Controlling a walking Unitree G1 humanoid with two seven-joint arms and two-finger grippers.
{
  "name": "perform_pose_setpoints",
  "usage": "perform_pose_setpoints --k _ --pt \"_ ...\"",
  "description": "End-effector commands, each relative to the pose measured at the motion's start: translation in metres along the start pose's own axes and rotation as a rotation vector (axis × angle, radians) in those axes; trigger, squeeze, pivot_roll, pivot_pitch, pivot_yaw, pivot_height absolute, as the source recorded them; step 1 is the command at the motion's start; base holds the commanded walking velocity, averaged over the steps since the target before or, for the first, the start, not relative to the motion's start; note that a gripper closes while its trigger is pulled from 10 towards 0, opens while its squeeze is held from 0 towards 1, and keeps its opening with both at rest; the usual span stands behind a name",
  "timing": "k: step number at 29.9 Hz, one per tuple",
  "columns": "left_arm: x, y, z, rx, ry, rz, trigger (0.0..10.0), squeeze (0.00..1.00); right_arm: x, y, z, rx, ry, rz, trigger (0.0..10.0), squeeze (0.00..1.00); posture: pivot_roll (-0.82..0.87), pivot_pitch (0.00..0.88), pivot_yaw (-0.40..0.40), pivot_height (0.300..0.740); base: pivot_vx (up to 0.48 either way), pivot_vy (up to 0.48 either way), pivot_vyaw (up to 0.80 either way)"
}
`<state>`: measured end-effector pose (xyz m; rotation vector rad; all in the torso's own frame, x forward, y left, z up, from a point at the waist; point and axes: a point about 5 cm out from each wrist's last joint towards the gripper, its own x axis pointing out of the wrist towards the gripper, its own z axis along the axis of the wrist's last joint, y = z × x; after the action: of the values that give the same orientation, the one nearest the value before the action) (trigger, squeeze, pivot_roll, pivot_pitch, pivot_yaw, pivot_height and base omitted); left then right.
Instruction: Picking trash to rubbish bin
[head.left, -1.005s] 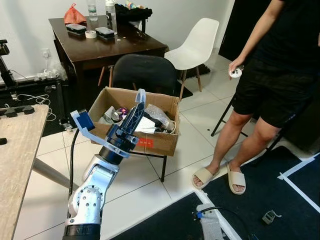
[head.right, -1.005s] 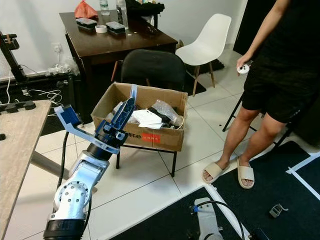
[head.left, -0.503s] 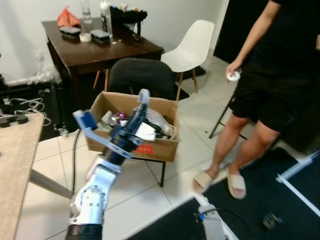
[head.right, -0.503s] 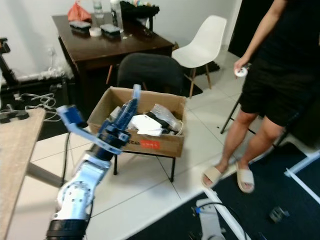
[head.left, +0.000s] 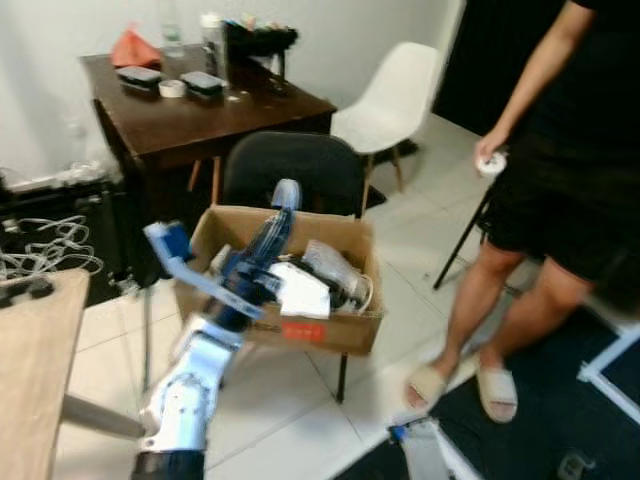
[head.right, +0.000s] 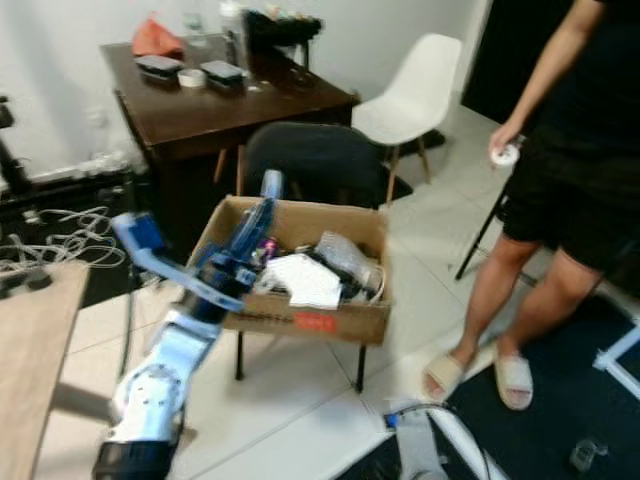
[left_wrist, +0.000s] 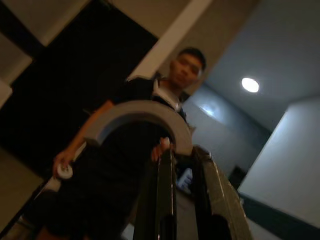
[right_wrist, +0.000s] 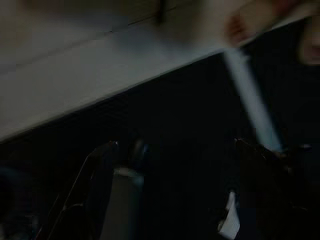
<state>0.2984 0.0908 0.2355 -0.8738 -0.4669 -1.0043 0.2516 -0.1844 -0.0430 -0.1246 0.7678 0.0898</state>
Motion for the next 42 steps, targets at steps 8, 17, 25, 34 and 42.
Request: perform_pose_setpoints --k 8,17,25,34,42 --pt "-0.004 0.002 -0.002 -0.003 -0.004 0.013 10.0 0.0 0.0 0.01 -0.004 0.019 0.011 0.024 10.0 0.0 -0.09 0.163 0.005 0.74 0.326 0.0 0.0" --pt "-0.003 0.002 -0.008 0.012 0.029 0.015 10.0 0.0 0.001 0.01 -0.003 0.019 0.008 0.02 10.0 0.0 -0.09 0.159 0.007 0.74 0.327 0.0 0.0" --pt "-0.002 0.018 -0.038 0.172 0.247 0.143 10.0 0.0 0.001 0.009 -0.003 0.016 0.011 0.014 10.0 0.0 -0.09 0.157 0.006 0.74 0.326 0.0 0.0" --pt "-0.015 0.037 -0.073 0.34 0.463 0.308 10.0 0.0 0.0 0.007 -0.004 0.01 0.018 0.007 10.0 0.0 -0.1 0.16 0.005 0.74 0.241 0.0 0.0" --pt "-0.04 0.066 -0.098 0.621 0.736 0.545 10.0 0.0 0.0 0.007 -0.007 0.007 0.024 0.006 10.0 0.0 -0.1 0.165 0.005 0.74 0.0 0.0 0.0"
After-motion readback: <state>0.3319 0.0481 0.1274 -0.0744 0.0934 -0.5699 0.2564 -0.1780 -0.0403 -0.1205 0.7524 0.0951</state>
